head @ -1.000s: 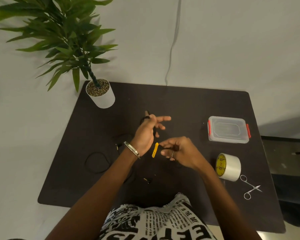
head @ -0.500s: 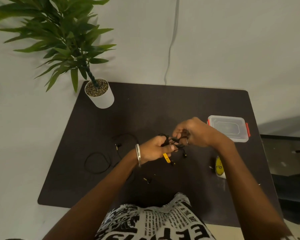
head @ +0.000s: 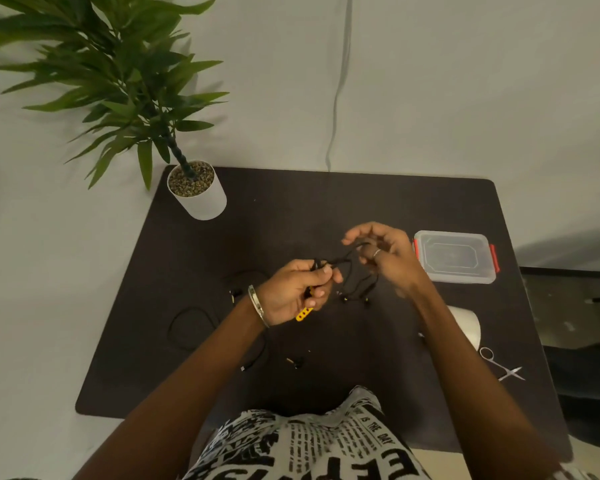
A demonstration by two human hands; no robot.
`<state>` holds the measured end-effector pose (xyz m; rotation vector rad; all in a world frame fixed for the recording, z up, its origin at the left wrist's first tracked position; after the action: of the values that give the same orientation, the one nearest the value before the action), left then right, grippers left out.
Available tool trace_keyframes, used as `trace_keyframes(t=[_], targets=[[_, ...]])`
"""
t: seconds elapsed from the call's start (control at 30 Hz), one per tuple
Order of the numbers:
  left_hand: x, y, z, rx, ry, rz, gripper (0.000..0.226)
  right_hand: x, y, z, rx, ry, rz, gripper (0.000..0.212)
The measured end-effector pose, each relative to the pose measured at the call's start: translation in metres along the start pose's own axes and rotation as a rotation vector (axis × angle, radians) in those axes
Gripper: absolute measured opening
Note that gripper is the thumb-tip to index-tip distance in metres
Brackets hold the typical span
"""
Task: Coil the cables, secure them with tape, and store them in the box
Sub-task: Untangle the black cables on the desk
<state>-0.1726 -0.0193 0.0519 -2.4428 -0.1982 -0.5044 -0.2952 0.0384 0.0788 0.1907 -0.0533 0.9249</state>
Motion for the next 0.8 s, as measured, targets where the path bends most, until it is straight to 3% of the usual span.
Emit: trace_keyframes(t=[0.07, 0.17, 0.3, 0.57, 0.73, 0.8], targets=[[0.001, -0.010, 0.004, 0.173, 0.035, 0.112, 0.020, 0.002, -0.015, 0.000, -0.073, 0.021, 0.185, 0.036], [0.004, -0.024, 0.003, 0.364, 0.074, 0.295, 0.023, 0.008, -0.040, -0.007, -0.220, -0.048, 0.445, 0.056], [0.006, -0.025, 0.001, 0.434, 0.056, 0.333, 0.020, 0.013, -0.056, -0.008, -0.344, -0.078, 0.515, 0.063], [-0.004, -0.005, 0.009, 0.423, 0.068, 0.131, 0.026, 0.013, -0.065, -0.021, -0.318, -0.175, 0.424, 0.033], [-0.007, 0.026, 0.012, 0.265, 0.090, -0.237, 0.034, 0.012, -0.062, -0.043, -0.480, -0.295, 0.317, 0.036], [-0.006, 0.035, 0.013, 0.170, 0.083, -0.312, 0.034, 0.011, -0.058, -0.050, -0.461, -0.317, 0.284, 0.035]])
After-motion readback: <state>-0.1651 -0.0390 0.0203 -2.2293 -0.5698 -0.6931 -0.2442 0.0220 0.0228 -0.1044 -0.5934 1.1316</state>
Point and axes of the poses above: each hand's wrist, its own x-axis away from the middle knuckle, its own y-axis out of the back of the hand, z = x × y, the point moved 9 cm from there along -x, towards the middle knuckle, and after that the axes turned 4 degrees about x, right-handed, at the moved point
